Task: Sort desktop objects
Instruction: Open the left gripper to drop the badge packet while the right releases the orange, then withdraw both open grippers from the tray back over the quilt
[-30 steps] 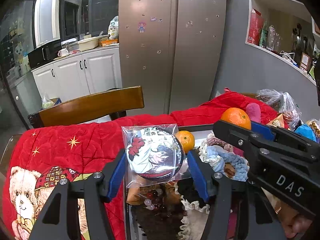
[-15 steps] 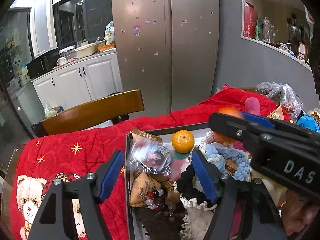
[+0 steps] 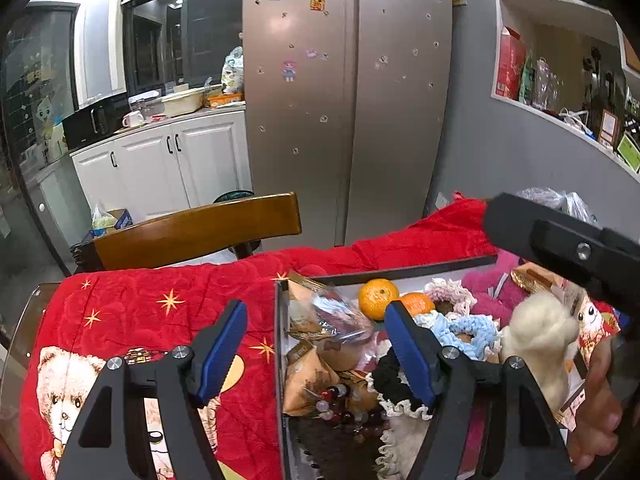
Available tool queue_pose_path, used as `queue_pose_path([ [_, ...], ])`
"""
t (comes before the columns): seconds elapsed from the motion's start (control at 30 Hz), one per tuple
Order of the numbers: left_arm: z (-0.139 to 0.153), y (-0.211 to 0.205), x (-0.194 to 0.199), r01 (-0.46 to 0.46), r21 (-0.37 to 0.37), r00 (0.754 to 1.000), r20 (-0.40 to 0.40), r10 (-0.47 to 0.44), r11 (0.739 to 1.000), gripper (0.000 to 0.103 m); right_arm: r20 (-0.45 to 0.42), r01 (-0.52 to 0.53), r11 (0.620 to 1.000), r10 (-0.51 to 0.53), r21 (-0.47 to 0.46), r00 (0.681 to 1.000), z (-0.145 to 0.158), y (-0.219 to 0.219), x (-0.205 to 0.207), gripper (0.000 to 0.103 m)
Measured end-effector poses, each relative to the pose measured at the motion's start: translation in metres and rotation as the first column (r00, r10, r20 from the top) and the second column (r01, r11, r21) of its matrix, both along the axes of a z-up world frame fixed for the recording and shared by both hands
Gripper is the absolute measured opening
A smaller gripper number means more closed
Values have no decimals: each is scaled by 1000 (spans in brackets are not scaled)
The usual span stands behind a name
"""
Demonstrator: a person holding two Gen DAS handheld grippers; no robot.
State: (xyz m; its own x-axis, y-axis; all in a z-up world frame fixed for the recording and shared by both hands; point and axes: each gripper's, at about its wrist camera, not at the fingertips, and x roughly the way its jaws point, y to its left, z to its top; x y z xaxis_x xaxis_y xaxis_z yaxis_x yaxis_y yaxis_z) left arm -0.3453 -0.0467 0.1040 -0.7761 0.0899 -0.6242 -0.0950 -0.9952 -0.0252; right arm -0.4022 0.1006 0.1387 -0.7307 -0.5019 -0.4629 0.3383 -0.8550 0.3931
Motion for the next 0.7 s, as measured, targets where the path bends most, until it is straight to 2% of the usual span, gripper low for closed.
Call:
queue_pose_path([
  [0.17, 14, -5, 9, -7, 21, 1000, -20, 8, 1000, 73, -54, -7, 1000, 8, 17, 999, 22, 1, 17, 91],
  [0.27, 33, -7, 23, -1, 38, 999, -54, 3, 999, 73, -100, 0, 999, 4, 39, 995, 42, 2, 35, 103],
  [0.43, 71, -19, 76, -14, 84, 988, -152, 27, 996, 73, -203, 44, 996, -26, 81, 979, 84, 9, 82, 103],
  [0.5, 90, -24, 103, -30, 98, 980, -191, 49, 995, 87, -242, 89, 990, -60, 111, 968, 105, 14, 106, 103],
  [0.63, 128, -35, 157, -25, 145, 953, -295, 67, 989, 91, -345, 142, 978, -82, 155, 935, 148, 25, 161, 103],
  [0.7, 146, -39, 180, -5, 165, 941, -333, 61, 986, 103, -395, 162, 973, -84, 166, 915, 169, 32, 192, 103],
])
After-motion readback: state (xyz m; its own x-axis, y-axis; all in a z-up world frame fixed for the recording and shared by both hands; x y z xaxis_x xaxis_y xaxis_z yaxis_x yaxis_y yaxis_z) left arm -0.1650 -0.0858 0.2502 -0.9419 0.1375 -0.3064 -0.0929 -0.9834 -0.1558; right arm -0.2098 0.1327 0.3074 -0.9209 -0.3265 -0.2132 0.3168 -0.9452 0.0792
